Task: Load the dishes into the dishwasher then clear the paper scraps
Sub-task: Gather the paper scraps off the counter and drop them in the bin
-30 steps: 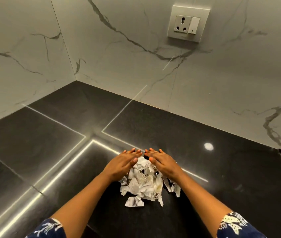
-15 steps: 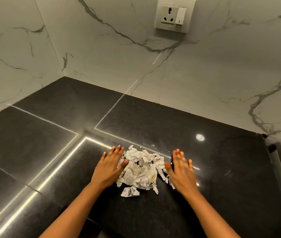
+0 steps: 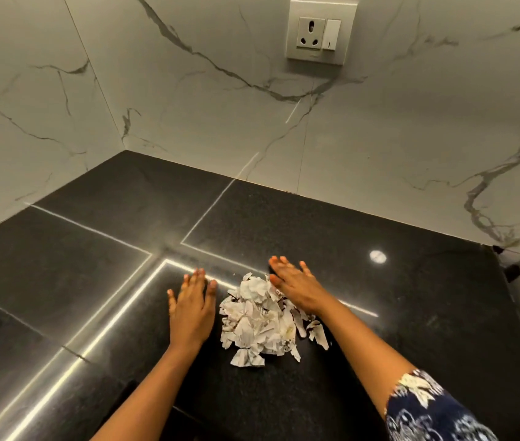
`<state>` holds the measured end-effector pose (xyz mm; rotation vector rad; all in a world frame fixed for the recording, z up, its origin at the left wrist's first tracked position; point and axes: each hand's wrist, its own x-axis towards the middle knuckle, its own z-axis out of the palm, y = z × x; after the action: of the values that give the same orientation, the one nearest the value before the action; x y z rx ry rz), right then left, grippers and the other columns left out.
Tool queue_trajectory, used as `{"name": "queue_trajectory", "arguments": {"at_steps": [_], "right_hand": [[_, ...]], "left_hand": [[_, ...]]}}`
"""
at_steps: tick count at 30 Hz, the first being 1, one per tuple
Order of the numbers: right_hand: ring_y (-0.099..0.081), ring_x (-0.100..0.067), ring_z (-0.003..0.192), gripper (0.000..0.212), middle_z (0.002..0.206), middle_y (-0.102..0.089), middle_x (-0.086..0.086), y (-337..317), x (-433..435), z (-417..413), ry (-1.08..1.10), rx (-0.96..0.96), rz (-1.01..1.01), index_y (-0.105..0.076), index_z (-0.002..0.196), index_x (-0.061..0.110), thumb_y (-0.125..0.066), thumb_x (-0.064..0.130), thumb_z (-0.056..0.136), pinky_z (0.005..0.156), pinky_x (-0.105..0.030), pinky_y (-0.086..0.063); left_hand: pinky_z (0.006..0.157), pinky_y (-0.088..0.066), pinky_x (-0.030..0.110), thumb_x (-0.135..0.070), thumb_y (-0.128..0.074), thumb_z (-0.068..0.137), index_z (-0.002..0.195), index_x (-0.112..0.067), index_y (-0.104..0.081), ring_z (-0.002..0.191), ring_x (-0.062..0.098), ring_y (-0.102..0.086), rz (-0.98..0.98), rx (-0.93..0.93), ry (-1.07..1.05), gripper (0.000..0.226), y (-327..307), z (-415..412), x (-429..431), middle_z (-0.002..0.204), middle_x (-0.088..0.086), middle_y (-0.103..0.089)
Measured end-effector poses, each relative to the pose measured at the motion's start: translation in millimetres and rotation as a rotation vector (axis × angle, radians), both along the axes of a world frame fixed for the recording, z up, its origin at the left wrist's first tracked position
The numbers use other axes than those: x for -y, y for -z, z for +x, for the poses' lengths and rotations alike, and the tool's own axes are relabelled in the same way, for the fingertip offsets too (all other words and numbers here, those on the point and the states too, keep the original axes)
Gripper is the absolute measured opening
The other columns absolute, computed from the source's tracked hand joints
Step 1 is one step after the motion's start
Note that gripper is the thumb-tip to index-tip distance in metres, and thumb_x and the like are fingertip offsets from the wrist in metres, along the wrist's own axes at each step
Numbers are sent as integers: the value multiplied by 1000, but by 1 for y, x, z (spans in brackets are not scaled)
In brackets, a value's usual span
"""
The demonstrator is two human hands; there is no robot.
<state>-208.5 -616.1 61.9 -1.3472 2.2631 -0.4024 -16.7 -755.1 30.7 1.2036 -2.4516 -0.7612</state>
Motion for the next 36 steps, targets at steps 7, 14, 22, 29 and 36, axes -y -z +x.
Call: {"name": "queue_trajectory", "arguments": {"at_steps": [7,14,22,29,36], "right_hand": [[-31,-10,134,57,144,-42,3,0,8,7,5,448,-119,-43,139,33,-11,55,97,116,-41,-12],[-18,-14,144,52,153,-27,-1,-5,30,-1,70,302,-167,-35,145,18,-23,43,101,116,-32,-7],[-13,-20,144,75,154,-25,-1,-2,13,-4,38,266,-111,-39,143,29,-7,68,86,116,-36,-5],[-7,-12,146,51,157,-13,4,-14,62,-15,-177,121,-27,-21,150,20,-22,39,103,119,-42,0],[-4,-2,143,50,157,-12,9,-9,31,-14,-372,156,81,-21,149,27,-9,40,102,116,-38,10]], "left_hand": [[117,6,37,-85,22,64,150,-33,-17,146,6,1,-65,180,393,108,-5,5,1,152,-22,-4],[118,3,38,-62,-10,95,152,-22,-20,146,6,-2,121,140,343,70,-17,-34,25,159,-7,-13],[117,6,25,-79,10,79,147,-34,-26,145,-1,1,71,66,816,89,-8,-12,38,155,-19,-13],[121,-8,46,-85,-14,79,139,-29,-36,144,9,-18,265,-494,76,85,-4,-3,38,150,-8,-32],[115,-6,27,-83,-7,77,135,-19,-53,138,7,-32,187,-293,213,97,-10,-6,34,140,-8,-46]]}}
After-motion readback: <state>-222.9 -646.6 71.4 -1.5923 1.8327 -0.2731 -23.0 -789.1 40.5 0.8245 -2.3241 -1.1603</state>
